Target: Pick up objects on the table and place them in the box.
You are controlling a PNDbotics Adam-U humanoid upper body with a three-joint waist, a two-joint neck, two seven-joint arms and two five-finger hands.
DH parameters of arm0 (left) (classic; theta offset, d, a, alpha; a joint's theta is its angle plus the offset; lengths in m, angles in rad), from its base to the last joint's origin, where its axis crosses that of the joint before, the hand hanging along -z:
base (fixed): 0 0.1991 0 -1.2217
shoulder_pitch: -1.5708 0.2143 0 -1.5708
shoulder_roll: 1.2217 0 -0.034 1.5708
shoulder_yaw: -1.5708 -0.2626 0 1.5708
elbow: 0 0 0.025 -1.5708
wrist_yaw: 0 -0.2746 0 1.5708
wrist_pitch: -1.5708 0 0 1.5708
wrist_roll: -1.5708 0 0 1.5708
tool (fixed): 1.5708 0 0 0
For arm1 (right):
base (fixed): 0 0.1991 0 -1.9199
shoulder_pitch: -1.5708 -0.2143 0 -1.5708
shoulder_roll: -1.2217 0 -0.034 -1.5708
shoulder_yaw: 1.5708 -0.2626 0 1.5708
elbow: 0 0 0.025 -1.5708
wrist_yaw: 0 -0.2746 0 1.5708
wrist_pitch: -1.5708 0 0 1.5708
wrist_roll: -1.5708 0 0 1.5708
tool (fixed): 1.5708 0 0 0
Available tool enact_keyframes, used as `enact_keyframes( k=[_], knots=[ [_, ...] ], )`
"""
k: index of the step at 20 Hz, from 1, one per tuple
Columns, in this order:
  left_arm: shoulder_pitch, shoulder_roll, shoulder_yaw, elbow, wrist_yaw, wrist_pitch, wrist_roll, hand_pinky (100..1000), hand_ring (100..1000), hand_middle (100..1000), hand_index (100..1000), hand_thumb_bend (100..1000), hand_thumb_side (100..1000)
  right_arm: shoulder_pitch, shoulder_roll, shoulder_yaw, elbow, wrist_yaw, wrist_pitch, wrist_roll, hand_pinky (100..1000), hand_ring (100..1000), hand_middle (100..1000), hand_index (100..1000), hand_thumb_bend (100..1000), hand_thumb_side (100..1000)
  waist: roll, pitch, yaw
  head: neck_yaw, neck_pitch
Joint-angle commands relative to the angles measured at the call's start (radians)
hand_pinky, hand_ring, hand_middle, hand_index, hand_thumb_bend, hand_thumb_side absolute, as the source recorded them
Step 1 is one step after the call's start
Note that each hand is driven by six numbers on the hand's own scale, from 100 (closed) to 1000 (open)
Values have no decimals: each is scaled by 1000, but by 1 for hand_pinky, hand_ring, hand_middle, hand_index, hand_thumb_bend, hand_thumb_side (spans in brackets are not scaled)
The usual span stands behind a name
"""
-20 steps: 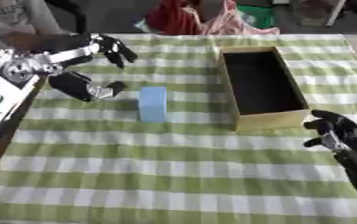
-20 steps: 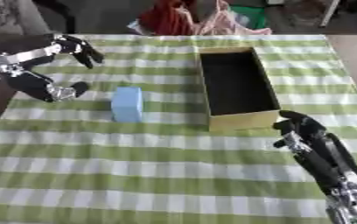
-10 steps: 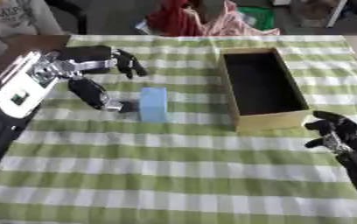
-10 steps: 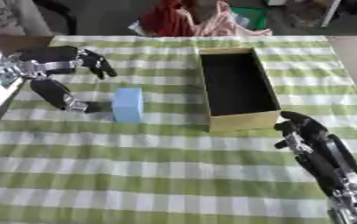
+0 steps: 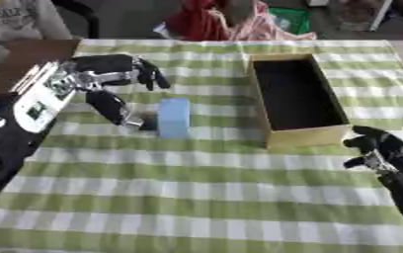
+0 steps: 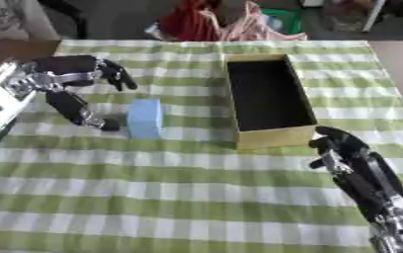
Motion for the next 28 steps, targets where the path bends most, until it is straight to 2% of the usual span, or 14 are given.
enact_keyframes(
  k=[1, 8, 28],
  knots=[
    [-26, 3, 5, 5, -21, 8, 19, 757, 728, 769, 880, 534, 642, -7, -18, -3, -13, -1, -2, 2, 579, 809, 626, 836, 100, 561, 0, -17, 0, 3, 3],
    [-39, -20, -1, 22, -54, 29, 35, 764, 737, 778, 882, 513, 638, -5, -17, -4, -12, -1, -2, 2, 579, 809, 626, 837, 100, 565, 2, -19, -4, 6, 3],
    [-72, -92, 9, 134, -158, 27, 29, 770, 743, 781, 886, 491, 661, -4, -14, -3, -10, -2, -2, 3, 580, 809, 626, 837, 100, 573, 1, -19, -9, 10, 6]
  ],
)
